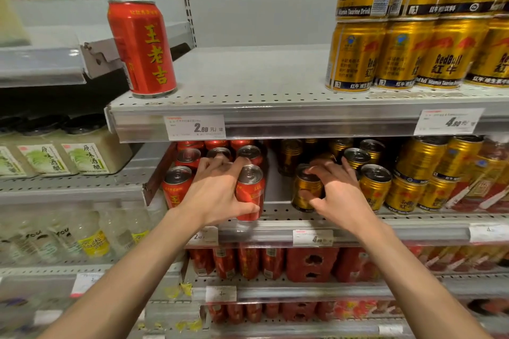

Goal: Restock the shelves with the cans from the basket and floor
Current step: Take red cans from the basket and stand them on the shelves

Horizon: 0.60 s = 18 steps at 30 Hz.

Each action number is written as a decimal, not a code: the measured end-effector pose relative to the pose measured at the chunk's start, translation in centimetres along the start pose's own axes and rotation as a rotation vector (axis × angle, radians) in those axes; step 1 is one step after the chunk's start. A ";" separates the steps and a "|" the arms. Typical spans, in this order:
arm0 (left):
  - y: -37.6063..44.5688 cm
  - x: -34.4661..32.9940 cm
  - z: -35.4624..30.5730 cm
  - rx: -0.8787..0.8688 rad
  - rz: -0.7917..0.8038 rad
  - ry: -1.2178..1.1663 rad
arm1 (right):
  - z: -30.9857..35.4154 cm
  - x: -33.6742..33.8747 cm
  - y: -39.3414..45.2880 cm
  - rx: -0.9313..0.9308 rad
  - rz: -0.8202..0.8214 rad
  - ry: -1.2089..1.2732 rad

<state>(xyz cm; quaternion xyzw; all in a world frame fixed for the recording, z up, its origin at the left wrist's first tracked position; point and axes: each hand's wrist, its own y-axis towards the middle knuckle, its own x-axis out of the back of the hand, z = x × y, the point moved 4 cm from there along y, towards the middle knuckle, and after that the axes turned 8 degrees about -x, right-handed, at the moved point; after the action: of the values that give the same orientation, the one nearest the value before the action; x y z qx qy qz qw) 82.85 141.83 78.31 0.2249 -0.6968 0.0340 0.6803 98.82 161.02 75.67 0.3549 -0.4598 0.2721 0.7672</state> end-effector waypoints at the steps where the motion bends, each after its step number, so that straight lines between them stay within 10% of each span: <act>1: -0.1 -0.2 0.0 -0.004 0.006 0.011 | -0.1 0.0 0.0 0.000 -0.005 0.002; 18: -0.9 0.1 0.2 0.012 -0.044 -0.037 | -0.7 1.0 -0.9 -0.081 -0.051 0.229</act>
<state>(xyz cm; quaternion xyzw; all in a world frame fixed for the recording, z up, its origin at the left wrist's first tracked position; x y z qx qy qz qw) 82.98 140.90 78.15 0.2447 -0.7039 0.0189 0.6665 100.31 161.14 76.09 0.3020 -0.3706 0.2724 0.8350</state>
